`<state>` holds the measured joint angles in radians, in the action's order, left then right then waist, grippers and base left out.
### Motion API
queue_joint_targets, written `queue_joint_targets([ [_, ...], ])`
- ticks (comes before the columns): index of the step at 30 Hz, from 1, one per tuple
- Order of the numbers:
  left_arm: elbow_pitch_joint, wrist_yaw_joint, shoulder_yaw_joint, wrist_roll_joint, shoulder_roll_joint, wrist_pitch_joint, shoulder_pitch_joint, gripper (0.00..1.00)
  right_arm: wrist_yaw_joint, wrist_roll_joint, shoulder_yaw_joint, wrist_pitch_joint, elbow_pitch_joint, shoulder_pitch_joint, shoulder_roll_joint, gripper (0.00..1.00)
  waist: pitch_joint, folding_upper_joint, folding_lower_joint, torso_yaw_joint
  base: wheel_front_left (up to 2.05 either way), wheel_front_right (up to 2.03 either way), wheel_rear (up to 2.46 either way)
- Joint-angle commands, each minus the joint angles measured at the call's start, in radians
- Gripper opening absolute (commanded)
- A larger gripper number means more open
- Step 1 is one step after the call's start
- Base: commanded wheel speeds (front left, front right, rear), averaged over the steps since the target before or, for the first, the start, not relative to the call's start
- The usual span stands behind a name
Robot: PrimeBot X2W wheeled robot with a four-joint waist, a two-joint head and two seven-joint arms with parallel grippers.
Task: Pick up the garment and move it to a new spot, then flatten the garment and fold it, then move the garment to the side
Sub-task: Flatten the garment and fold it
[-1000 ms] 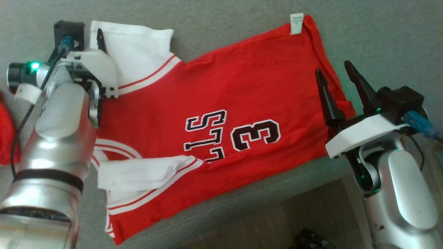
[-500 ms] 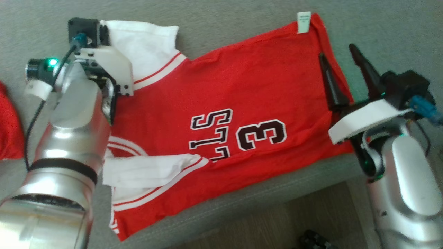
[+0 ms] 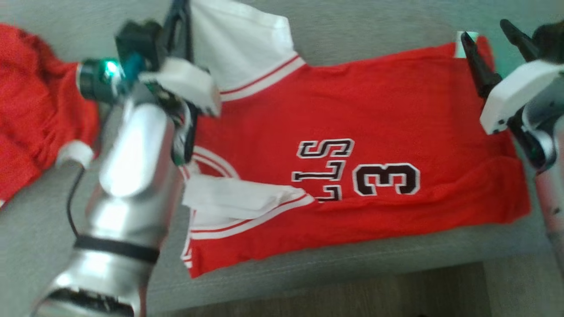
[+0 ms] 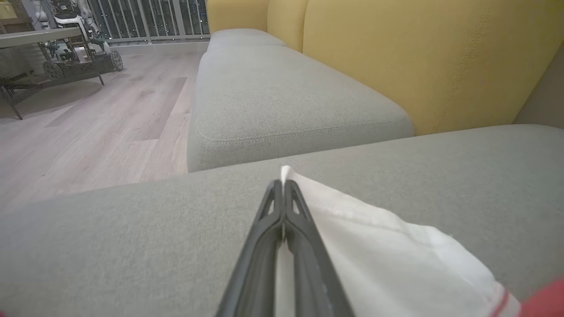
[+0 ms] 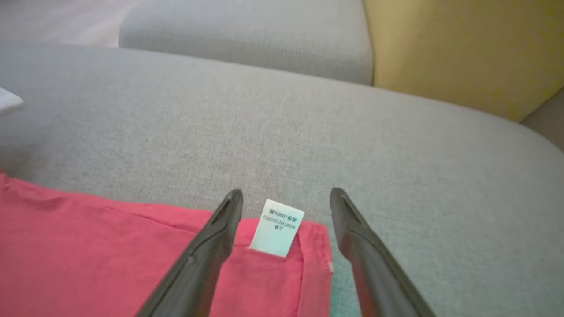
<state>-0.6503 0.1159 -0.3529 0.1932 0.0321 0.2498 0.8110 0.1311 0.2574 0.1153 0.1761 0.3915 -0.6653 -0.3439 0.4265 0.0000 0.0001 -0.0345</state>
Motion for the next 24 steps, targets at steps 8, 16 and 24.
queue_joint_targets([
  [8,0.154,0.020,-0.026,-0.027,0.020,0.012,-0.056,0.00,0.000,0.110,0.169,0.125,0.141,-0.132,-0.166,1.00,0.029,0.0000,-0.0001,0.068,0.00,0.00,0.00],
  [16,0.189,0.030,-0.044,-0.013,0.019,0.012,-0.080,0.00,0.000,0.193,0.274,0.189,0.267,-0.204,-0.224,1.00,0.039,0.0000,-0.0001,0.076,0.00,0.00,0.00],
  [24,0.186,0.039,-0.046,-0.008,0.018,0.012,-0.092,0.00,0.000,0.297,0.327,0.281,0.334,-0.201,-0.219,1.00,0.021,0.0000,-0.0001,0.067,0.00,0.00,0.00],
])
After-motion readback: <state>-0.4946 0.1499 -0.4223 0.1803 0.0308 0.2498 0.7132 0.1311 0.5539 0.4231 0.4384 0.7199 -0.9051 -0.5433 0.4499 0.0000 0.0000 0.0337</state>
